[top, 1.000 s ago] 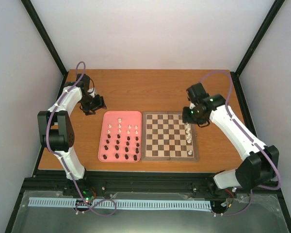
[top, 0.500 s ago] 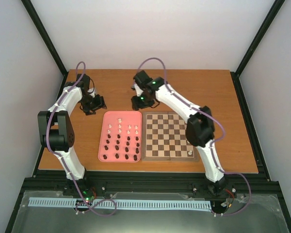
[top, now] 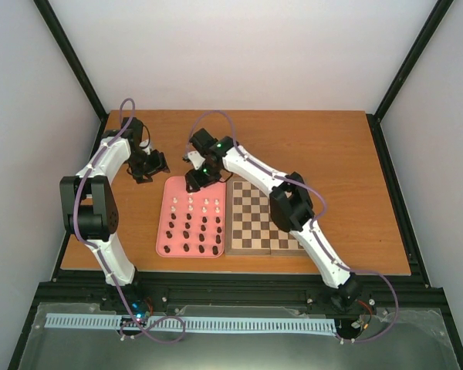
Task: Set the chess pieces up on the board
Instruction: Pick up the chess piece from the storage box.
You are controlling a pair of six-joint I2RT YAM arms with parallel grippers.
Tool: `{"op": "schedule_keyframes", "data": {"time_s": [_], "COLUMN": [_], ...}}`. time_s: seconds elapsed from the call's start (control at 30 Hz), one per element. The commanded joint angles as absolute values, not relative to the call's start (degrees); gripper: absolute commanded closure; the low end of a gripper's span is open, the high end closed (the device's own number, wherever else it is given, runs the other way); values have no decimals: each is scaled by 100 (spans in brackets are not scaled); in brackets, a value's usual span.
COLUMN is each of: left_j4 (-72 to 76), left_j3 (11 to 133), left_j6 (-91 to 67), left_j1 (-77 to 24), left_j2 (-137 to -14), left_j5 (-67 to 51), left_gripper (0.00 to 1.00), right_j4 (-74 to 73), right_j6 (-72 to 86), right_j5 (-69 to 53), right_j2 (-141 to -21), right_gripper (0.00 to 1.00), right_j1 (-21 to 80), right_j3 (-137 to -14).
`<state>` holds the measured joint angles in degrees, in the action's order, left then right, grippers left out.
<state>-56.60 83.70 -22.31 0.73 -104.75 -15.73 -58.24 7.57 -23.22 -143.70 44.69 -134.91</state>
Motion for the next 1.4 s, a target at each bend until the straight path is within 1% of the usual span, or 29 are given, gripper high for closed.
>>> {"op": "schedule_keyframes", "data": {"time_s": [0.0,0.23,0.47,0.57,0.93,1.0,1.03,1.2,1.33,1.37], "left_j4": [-5603,-5604,-5560,-5534,-5501,-5504,-5502,-5493,-5492,-5500], "left_j3": [8311,8323,8283,8264,8234,8239,8248,8243,8257,8256], "left_j6": [-2356,-2375,-2390,-2406,-2407,-2400,-2401,-2399,-2392,-2392], "left_j1": [55,56,54,57,54,55,55,60,54,55], "left_j2": [-10512,-10490,-10459,-10472,-10468,-10468,-10474,-10493,-10509,-10516], "left_j5": [-1628,-1644,-1704,-1755,-1828,-1837,-1837,-1856,-1887,-1896], "left_gripper": [21,21,21,21,21,21,21,21,21,21], "right_j4": [-5804,-5776,-5770,-5764,-5604,-5593,-5586,-5607,-5591,-5590], "right_j6": [604,703,755,750,756,764,765,765,756,756], "right_j5": [-2428,-2031,-1363,-1341,-1582,-1598,-1618,-1661,-1638,-1633], "right_j2": [-14592,-14912,-15074,-15120,-15221,-15240,-15240,-15258,-15245,-15241], "right_gripper": [43,45,46,48,50,53,57,67,72,75], "right_j1": [4697,4746,4777,4781,4816,4816,4816,4816,4816,4816], "right_j3": [-13827,-14008,-14164,-14168,-14265,-14278,-14278,-14278,-14282,-14284]}}
